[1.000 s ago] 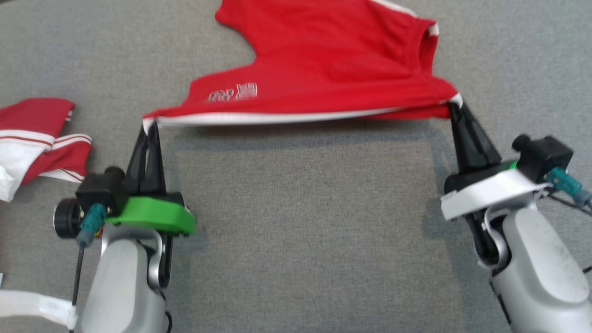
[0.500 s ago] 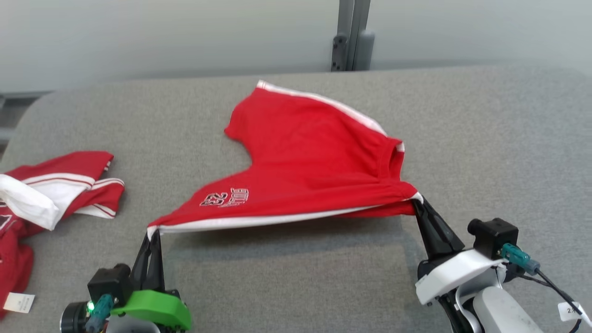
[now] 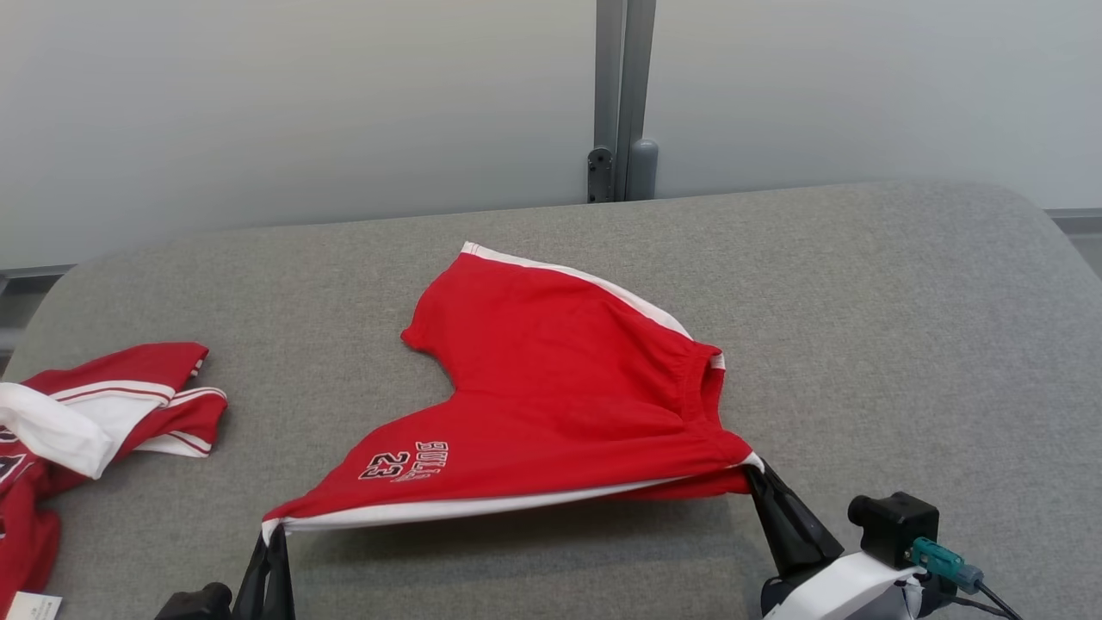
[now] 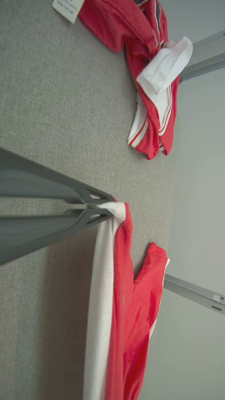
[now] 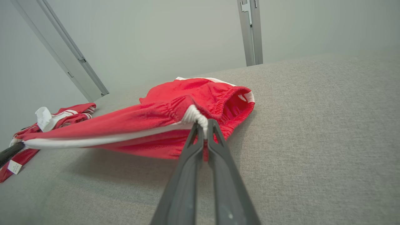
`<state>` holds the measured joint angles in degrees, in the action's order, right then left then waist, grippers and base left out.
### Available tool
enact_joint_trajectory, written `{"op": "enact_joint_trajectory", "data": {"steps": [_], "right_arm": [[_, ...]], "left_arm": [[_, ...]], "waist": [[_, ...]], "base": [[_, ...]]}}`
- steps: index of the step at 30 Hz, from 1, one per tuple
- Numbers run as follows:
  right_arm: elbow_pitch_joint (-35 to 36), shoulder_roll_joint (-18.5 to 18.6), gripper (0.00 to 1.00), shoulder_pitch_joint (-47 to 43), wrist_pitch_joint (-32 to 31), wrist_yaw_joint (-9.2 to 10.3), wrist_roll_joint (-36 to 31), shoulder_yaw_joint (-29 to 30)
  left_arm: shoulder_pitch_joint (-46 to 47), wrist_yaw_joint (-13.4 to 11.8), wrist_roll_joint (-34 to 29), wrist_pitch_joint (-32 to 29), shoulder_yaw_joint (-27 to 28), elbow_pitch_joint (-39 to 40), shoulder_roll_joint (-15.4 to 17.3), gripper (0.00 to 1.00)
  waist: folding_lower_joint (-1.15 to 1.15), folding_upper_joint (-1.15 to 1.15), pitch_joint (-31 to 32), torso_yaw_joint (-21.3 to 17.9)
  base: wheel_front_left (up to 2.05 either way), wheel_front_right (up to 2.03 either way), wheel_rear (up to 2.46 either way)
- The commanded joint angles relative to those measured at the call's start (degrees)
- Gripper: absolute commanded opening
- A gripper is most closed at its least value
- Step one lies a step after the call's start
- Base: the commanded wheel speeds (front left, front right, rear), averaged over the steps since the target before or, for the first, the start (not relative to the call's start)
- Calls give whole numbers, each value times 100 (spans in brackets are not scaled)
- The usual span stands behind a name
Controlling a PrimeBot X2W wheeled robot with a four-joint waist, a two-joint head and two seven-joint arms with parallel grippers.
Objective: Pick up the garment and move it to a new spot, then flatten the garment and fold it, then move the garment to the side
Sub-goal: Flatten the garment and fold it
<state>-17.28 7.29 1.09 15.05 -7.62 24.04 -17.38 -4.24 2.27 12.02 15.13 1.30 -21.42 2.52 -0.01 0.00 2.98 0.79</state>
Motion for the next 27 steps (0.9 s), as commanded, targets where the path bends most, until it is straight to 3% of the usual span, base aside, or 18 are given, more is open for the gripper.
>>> {"op": "enact_joint_trajectory", "data": {"steps": [1,13,27], "right_arm": [[45,59,0,-59,17,24,43,20],[-229,-49,0,437,17,19,251,-267],[-336,-375,0,2066,17,16,321,-285]], "left_arm": [[-122,-94,112,2,96,26,71,0],[856,192,-462,2,35,-29,79,0],[3379,315,-1083,2,-122,-820,399,0]], "waist": [[1,0,-14,-48],[1,0,-493,-416],[1,0,-2250,-1141]], "base": [[0,0,0],[0,0,0],[0,0,0]]}}
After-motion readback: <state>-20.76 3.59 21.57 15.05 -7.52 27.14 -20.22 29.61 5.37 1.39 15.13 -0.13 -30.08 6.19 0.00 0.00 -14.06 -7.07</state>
